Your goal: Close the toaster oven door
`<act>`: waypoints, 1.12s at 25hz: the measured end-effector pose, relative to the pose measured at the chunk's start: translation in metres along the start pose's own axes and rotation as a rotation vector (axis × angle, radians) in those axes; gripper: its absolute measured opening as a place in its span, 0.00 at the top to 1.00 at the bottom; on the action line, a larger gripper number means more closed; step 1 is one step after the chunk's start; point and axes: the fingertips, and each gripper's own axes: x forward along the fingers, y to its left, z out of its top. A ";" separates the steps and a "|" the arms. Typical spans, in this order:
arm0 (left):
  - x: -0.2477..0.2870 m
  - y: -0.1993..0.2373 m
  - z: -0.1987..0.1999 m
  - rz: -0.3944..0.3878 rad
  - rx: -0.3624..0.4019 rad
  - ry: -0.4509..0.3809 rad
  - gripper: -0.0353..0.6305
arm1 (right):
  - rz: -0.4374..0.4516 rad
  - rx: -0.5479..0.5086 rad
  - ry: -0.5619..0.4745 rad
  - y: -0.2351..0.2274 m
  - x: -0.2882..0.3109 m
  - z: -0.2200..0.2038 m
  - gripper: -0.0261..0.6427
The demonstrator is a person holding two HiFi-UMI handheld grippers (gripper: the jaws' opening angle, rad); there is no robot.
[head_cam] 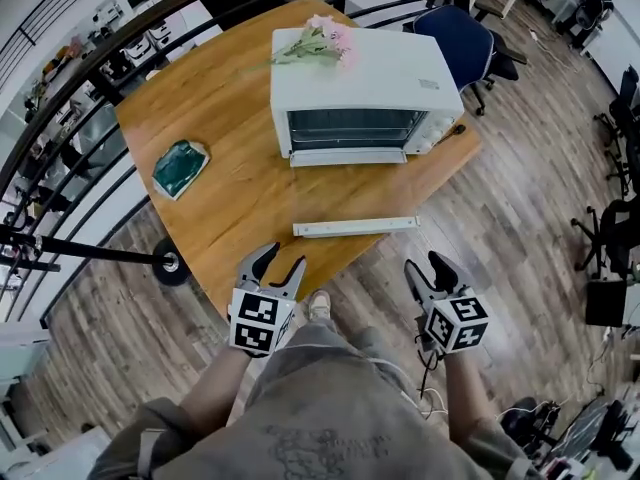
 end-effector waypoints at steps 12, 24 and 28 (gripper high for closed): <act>0.080 0.014 -0.078 0.021 -0.111 0.205 0.62 | 0.005 0.044 0.202 -0.055 0.086 -0.064 0.63; 0.122 0.008 -0.116 0.112 -0.207 0.282 0.68 | 0.095 0.042 0.330 -0.093 0.137 -0.099 0.63; 0.131 0.005 -0.110 0.133 -0.233 0.304 0.70 | 0.126 0.056 0.333 -0.098 0.143 -0.097 0.69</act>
